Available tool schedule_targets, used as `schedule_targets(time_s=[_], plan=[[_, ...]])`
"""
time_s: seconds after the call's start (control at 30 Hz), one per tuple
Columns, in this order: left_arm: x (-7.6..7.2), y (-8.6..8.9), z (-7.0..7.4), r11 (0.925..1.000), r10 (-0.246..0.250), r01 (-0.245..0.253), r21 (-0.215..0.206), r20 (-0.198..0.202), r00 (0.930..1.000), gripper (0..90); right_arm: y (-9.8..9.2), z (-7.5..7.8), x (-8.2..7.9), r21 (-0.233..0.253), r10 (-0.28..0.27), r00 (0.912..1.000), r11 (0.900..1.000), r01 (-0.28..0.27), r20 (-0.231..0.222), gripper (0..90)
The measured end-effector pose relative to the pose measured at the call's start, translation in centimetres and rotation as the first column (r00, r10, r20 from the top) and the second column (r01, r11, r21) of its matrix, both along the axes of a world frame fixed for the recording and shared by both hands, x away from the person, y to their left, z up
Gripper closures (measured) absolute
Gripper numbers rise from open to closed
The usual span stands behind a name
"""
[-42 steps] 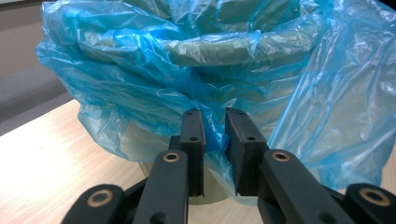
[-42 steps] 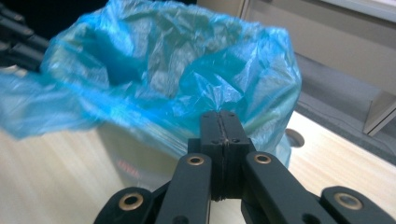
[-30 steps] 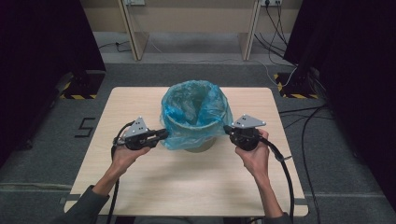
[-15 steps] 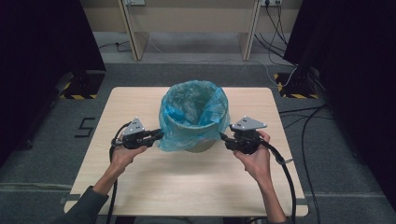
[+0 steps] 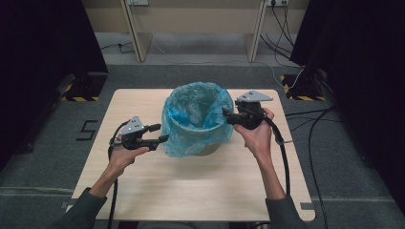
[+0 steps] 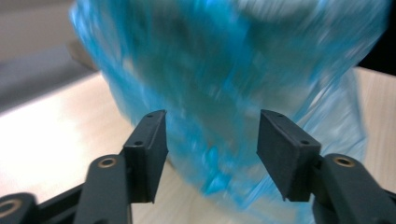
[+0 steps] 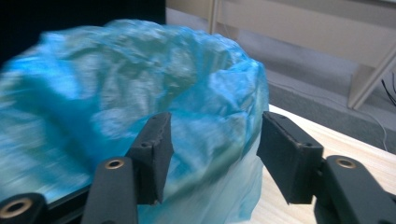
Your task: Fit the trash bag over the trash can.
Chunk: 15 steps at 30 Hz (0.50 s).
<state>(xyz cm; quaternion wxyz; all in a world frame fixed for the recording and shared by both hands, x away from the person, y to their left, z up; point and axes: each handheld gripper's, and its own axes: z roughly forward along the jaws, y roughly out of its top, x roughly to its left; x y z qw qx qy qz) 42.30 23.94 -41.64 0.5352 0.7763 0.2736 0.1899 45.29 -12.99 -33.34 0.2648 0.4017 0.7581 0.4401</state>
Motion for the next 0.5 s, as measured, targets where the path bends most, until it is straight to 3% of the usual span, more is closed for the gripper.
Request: schedule_targets(time_s=[0.17,0.2,0.27,0.43,0.5], plan=[[-0.5,-0.9,0.2,0.9998,-0.015,0.015,0.017,0.018,0.9997,34.0,-0.8,-1.2,2.4,0.05,-0.011,0.9992,0.999,0.013,-0.037,59.4],[-0.3,-1.1,0.1,0.9998,-0.008,0.008,0.018,0.014,0.9999,34.0,-1.1,-1.4,2.8,0.047,-0.016,0.9989,0.999,0.019,-0.044,61.2],[0.0,-1.5,-0.4,0.9997,-0.012,0.012,0.02,-0.007,0.9999,34.1,-1.5,-1.6,3.2,0.103,-0.008,0.9988,0.995,0.013,-0.048,66.8],[0.3,-2.7,-1.9,0.9978,-0.014,0.017,0.064,-0.055,0.9984,30.3,-2.1,-1.3,3.5,0.113,0.002,0.9995,0.994,0.002,-0.031,73.5],[0.3,-3.0,-2.7,0.9947,-0.028,0.034,0.097,-0.065,0.9975,35.5,-2.3,-1.4,3.6,0.138,0.033,0.9986,0.99,-0.027,-0.041,79.2]])
